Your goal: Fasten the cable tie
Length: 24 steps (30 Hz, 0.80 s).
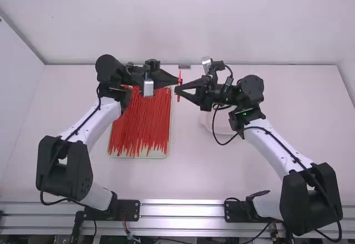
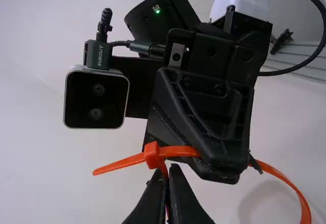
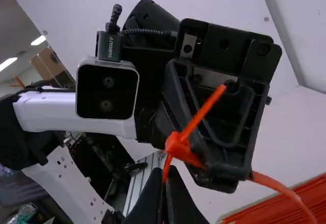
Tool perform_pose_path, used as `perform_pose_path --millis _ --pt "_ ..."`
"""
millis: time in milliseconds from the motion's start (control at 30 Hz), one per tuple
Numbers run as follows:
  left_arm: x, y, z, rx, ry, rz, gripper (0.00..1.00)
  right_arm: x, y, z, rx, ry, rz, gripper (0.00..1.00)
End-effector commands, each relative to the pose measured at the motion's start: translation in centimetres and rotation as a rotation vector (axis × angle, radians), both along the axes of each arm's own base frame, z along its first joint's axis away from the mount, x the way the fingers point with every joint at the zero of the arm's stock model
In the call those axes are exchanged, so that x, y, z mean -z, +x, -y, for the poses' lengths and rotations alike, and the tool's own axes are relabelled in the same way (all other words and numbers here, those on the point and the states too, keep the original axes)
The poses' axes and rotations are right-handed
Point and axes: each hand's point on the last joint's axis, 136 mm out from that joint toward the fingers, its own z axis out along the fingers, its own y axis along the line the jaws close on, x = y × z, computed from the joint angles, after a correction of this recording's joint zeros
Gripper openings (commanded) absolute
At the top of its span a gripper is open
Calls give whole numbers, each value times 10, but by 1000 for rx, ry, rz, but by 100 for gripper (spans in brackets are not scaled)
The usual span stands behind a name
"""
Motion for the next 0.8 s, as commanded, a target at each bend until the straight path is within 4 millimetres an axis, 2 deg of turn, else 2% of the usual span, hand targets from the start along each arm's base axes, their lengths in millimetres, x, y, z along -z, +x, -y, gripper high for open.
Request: perform_pose_path --millis 0,367,567,667,733,767 --pt "2 -16 4 71 25 16 2 -18 9 5 52 42 18 0" --pt "18 -24 10 93 21 42 2 -23 20 14 103 61 4 0" --pt "19 -25 14 87 11 45 2 -20 17 13 81 50 3 0" --pt "17 -20 12 56 3 14 2 -18 9 12 37 33 10 16" --pt "16 -20 12 58 4 5 2 -16 7 12 24 25 12 20" --pt "15 -22 13 64 5 3 2 -15 6 15 14 18 14 25"
